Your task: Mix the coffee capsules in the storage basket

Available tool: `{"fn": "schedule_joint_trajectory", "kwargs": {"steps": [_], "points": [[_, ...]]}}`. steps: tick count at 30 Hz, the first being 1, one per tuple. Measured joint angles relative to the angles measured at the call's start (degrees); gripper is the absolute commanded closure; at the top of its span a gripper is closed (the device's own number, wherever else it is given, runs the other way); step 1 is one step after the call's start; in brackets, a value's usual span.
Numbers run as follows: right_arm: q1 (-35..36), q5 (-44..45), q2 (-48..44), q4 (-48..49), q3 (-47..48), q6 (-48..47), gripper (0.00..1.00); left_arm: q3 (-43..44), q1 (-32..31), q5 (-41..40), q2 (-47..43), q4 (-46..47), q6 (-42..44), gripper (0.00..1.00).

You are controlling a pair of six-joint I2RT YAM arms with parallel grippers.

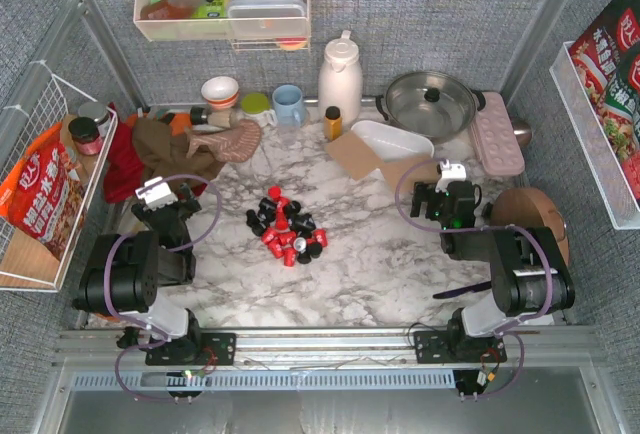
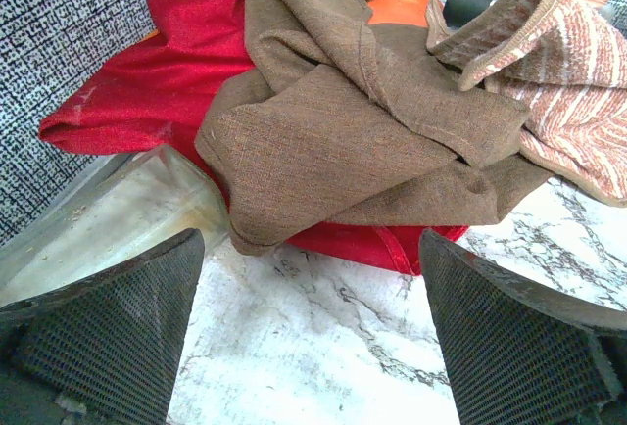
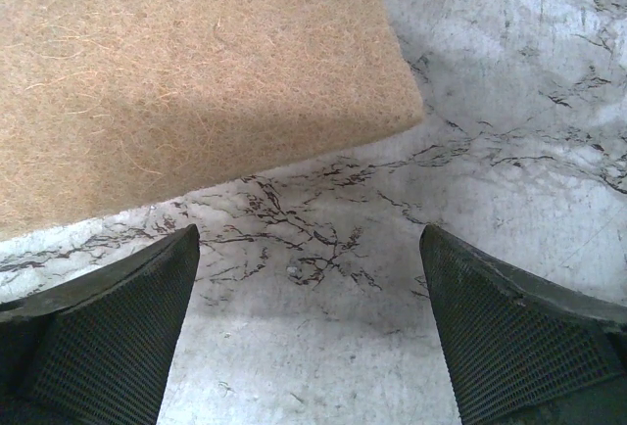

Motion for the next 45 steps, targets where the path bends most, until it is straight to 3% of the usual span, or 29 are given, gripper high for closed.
{"fn": "schedule_joint_trajectory", "kwargs": {"steps": [23,35,45], "points": [[0.1,0.8,-0.1,0.0,0.0,0.0,0.01,0.0,0.0,0.0,0.0,0.0,0.0,0.01],[0.2,12.9,-20.7,-24.0,7.6,7.4,0.01,0.0,0.0,-0.2,0.0,0.0,0.0,0.01],[-1.5,27.6,-24.2,-43.1,12.0,27.3,0.01,0.0,0.0,-0.2,0.0,0.0,0.0,0.01]]}}
